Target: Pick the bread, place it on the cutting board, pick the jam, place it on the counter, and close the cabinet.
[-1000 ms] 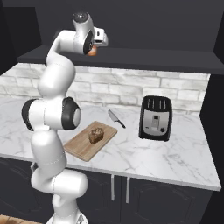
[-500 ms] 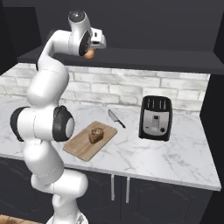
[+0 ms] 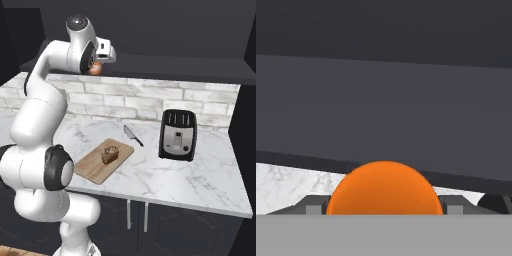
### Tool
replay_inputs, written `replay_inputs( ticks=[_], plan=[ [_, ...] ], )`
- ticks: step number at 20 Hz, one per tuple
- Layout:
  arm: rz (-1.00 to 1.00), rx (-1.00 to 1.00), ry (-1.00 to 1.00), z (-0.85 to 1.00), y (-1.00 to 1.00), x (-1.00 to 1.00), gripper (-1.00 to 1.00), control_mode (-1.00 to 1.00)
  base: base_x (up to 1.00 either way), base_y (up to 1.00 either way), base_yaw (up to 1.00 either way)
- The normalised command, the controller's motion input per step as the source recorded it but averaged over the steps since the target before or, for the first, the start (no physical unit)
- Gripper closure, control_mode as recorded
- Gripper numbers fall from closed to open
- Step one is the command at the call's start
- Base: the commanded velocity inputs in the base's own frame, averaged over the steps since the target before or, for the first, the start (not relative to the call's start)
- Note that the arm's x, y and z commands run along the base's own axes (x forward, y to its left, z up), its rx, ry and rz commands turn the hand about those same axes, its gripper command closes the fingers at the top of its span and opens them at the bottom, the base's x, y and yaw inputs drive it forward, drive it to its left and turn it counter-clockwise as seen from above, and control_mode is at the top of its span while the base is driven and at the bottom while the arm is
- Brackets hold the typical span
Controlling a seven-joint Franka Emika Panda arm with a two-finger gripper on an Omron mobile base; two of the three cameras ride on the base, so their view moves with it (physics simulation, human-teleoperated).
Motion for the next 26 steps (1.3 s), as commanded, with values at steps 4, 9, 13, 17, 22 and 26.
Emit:
replay_inputs(
  ticks=[4, 9, 13, 17, 22, 26],
  plan=[
    [0.00, 0.00, 0.02, -0.12, 0.03, -0.75, 1.00, -1.00, 0.00, 0.00, 0.00],
    [0.00, 0.00, 0.10, -0.23, 0.14, -0.58, 1.00, -1.00, 0.00, 0.00, 0.00],
    [0.00, 0.00, 0.07, -0.37, 0.21, -0.52, 1.00, -1.00, 0.00, 0.00, 0.00],
    [0.00, 0.00, 0.02, -0.37, 0.23, -0.32, 1.00, -1.00, 0.00, 0.00, 0.00],
    [0.00, 0.00, 0.02, -0.43, 0.25, -0.12, 1.00, -1.00, 0.00, 0.00, 0.00],
    [0.00, 0.00, 0.04, -0.45, 0.34, 0.00, 1.00, -1.00, 0.00, 0.00, 0.00]
  ],
)
